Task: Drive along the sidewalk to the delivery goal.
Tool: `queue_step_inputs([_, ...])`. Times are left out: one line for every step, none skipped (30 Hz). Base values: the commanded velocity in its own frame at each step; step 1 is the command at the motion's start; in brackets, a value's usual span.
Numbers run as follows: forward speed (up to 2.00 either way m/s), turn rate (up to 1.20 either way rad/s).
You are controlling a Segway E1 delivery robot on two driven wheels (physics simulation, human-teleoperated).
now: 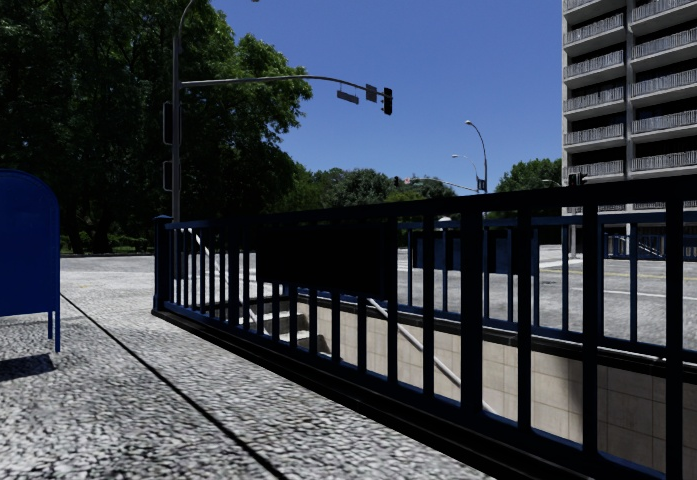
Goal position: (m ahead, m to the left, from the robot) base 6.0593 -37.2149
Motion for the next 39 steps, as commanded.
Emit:
queue_step_inputs([0.0,0.0])
queue_step_inputs([0.0,0.0])
queue_step_inputs([0.0,0.0])
queue_step_inputs([0.0,0.0])
queue_step_inputs([0.0,0.0])
queue_step_inputs([0.0,0.0])
queue_step_inputs([0.0,0.0])
queue_step_inputs([0.0,0.0])
queue_step_inputs([0.0,0.0])
queue_step_inputs([0.0,0.0])
queue_step_inputs([0.0,0.0])
queue_step_inputs([0.0,0.0])
queue_step_inputs([0.0,0.0])
queue_step_inputs([0.0,0.0])
queue_step_inputs([0.0,0.0])
queue_step_inputs([0.0,0.0])
queue_step_inputs([0.0,0.0])
queue_step_inputs([0.0,0.0])
queue_step_inputs([0.0,0.0])
queue_step_inputs([0.0,0.0])
queue_step_inputs([0.0,0.0])
queue_step_inputs([0.0,0.0])
queue_step_inputs([0.0,0.0])
queue_step_inputs([0.0,0.0])
queue_step_inputs([0.0,0.0])
queue_step_inputs([0.0,0.0])
queue_step_inputs([0.0,0.0])
queue_step_inputs([0.0,0.0])
queue_step_inputs([0.0,0.0])
queue_step_inputs([0.0,0.0])
queue_step_inputs([0.0,0.08])
queue_step_inputs([0.0,0.08])
queue_step_inputs([0.0,0.29])
queue_step_inputs([0.0,0.35])
queue_step_inputs([0.0,0.37])
queue_step_inputs([0.0,0.37])
queue_step_inputs([0.0,0.37])
queue_step_inputs([0.0,0.37])
queue_step_inputs([0.0,0.37])
